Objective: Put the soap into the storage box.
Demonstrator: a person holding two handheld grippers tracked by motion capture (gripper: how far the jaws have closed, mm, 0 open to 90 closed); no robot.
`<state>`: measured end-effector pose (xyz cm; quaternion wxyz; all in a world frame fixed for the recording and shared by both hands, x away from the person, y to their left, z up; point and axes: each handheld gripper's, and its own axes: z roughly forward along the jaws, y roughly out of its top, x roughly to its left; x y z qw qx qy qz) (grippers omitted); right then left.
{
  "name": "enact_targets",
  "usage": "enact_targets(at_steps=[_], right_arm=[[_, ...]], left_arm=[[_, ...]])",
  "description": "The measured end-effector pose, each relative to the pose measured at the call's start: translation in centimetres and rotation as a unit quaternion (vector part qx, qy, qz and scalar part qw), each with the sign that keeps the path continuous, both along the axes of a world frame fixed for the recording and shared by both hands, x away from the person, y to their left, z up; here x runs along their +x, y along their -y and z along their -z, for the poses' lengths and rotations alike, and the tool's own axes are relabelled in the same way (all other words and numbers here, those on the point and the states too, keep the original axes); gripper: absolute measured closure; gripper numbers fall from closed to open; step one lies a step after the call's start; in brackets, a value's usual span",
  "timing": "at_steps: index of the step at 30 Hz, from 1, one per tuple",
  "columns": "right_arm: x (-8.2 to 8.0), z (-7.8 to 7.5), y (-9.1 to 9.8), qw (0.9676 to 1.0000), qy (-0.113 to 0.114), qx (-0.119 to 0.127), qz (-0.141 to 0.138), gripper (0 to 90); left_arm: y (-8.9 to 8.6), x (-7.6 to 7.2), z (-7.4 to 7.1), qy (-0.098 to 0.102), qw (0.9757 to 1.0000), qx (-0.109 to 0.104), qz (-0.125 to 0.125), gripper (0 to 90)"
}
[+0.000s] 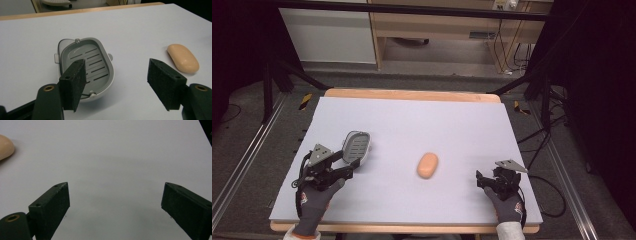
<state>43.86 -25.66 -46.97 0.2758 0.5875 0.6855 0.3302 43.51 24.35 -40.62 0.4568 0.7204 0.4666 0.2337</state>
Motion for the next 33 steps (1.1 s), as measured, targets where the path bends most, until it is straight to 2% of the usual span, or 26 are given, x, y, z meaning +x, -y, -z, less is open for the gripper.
enact_targets(at_steps=[6, 11, 16, 22, 26, 31, 33], right_arm=[[0.0, 0.0, -0.1, 1.0, -0.002, 0.003, -0.002, 8.4], [0.1, 0.0, -0.1, 1.0, -0.001, 0.003, -0.005, 8.3], [0.1, 0.0, -0.1, 1.0, 0.0, 0.002, -0.005, 8.2], [0.1, 0.0, -0.1, 1.0, -0.003, 0.0, -0.006, 8.1], [0.1, 0.0, -0.3, 1.0, -0.003, 0.002, -0.006, 8.1], [0.1, 0.0, -0.3, 1.0, -0.003, 0.0, -0.006, 8.1], [0.1, 0.0, -0.2, 1.0, -0.003, 0.001, -0.007, 8.1]], left_arm=[[1.2, 0.7, -0.4, 0.0, 1.0, -0.002, 0.006, 30.7], [2.9, 1.6, -0.4, -0.003, 0.9999, -0.001, 0.014, 30.7], [4.3, 1.9, -0.5, -0.001, 0.9996, 0.009, 0.026, 30.4], [5.3, 2.3, -0.8, 0.0, 0.9995, 0.008, 0.031, 29.5], [6.6, 2.8, -0.5, -0.002, 0.9994, 0.005, 0.034, 29.3], [8.4, 3.6, 0.0, -0.01, 0.9988, 0.018, 0.045, 28.8], [9.0, 3.8, 0.1, -0.01, 0.9988, 0.014, 0.045, 28.7]])
